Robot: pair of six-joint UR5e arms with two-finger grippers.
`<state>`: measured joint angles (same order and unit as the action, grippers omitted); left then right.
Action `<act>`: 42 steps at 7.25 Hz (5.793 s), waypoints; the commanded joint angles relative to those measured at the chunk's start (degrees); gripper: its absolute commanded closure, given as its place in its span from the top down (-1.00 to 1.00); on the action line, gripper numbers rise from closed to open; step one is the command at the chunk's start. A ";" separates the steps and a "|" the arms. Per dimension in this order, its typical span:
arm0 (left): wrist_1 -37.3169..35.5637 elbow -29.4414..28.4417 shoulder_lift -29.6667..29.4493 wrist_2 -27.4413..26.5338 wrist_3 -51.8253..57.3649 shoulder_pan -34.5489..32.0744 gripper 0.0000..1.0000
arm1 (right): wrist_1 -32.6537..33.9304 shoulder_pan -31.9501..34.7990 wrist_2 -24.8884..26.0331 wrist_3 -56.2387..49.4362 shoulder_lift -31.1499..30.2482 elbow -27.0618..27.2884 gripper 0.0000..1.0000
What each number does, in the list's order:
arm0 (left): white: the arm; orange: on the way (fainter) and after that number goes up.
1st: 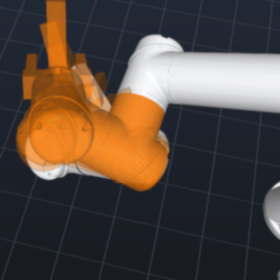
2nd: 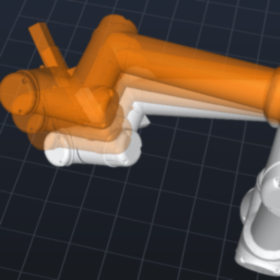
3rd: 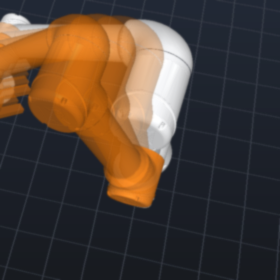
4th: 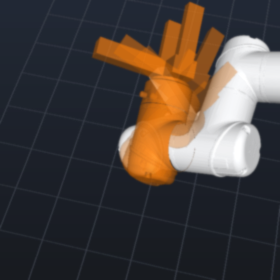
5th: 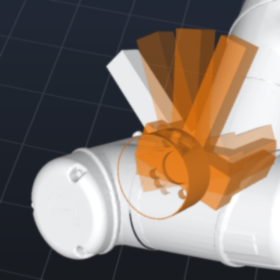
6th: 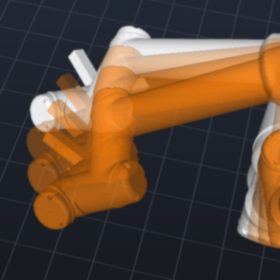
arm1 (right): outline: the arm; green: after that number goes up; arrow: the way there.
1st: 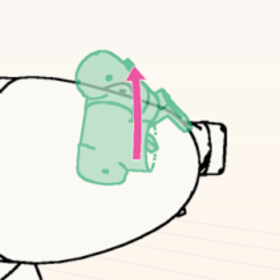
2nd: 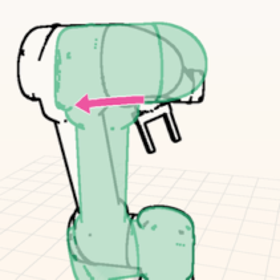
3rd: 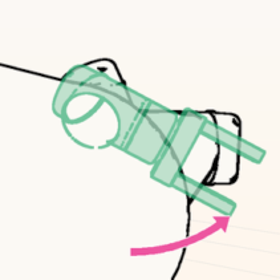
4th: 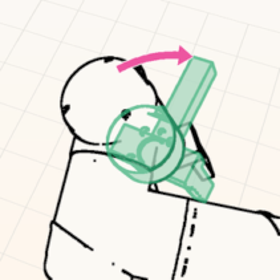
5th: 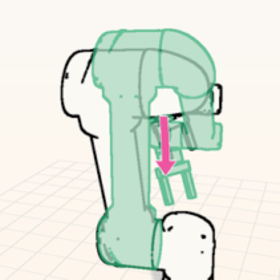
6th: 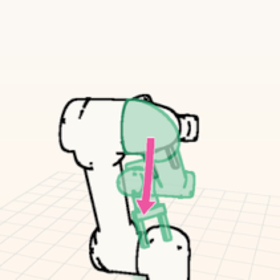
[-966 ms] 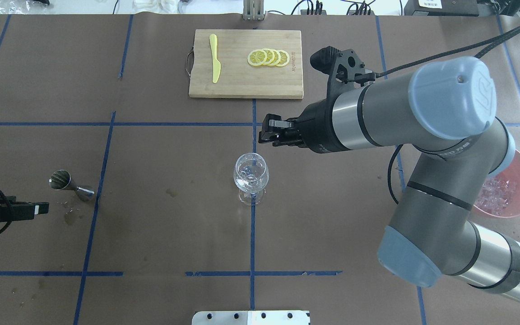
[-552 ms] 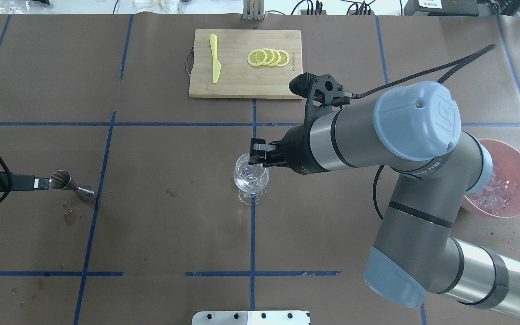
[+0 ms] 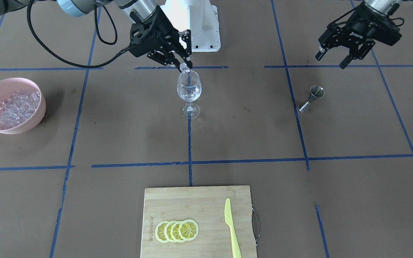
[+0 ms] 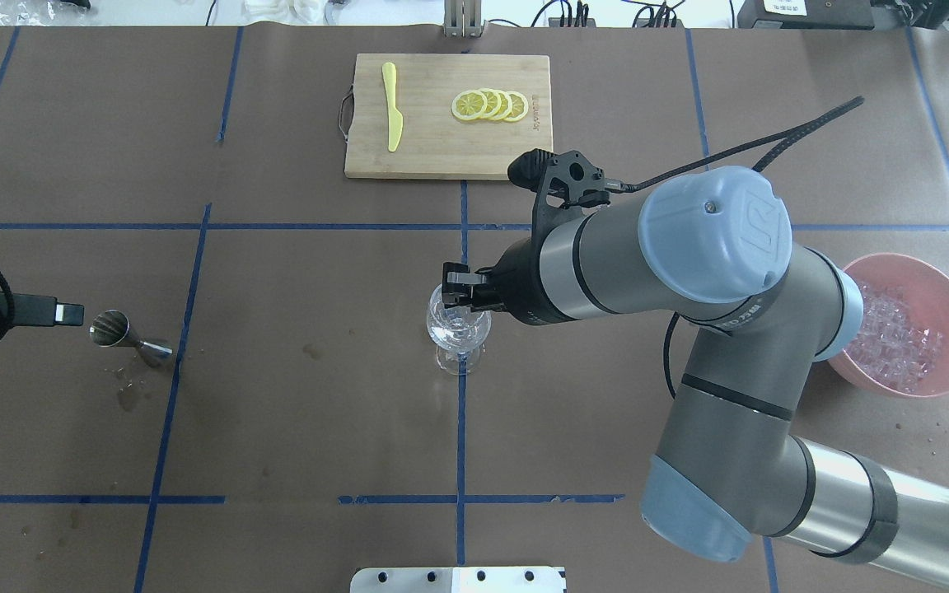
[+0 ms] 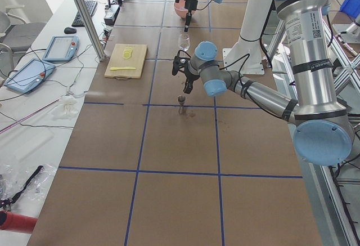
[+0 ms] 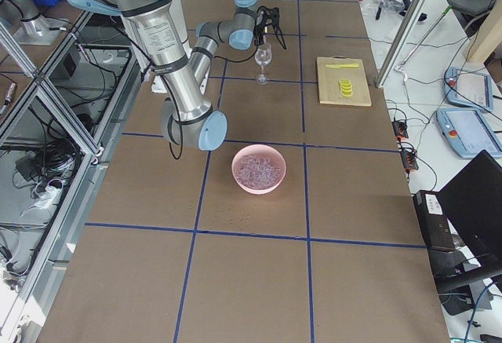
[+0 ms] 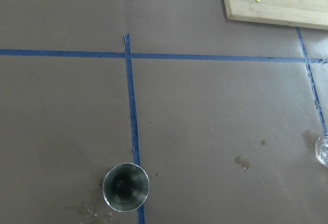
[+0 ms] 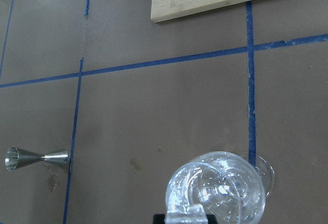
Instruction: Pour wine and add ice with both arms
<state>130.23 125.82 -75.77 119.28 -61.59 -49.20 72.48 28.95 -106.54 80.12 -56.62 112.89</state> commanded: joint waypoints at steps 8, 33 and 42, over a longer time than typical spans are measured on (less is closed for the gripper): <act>-11.19 2.23 -1.56 0.61 6.02 -3.60 1.00 | 1.51 0.14 2.39 -0.06 1.34 -0.05 1.00; -43.02 -25.37 -20.29 16.78 58.78 -38.52 1.00 | 32.92 55.60 -25.82 -82.08 -28.81 -10.67 1.00; -48.85 -31.16 -17.48 13.70 69.59 -39.57 1.00 | 23.32 58.32 -26.00 -80.21 -32.33 -18.05 1.00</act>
<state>80.98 94.90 -93.37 132.51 8.05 -88.68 95.81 87.05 -132.54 -0.10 -88.88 95.30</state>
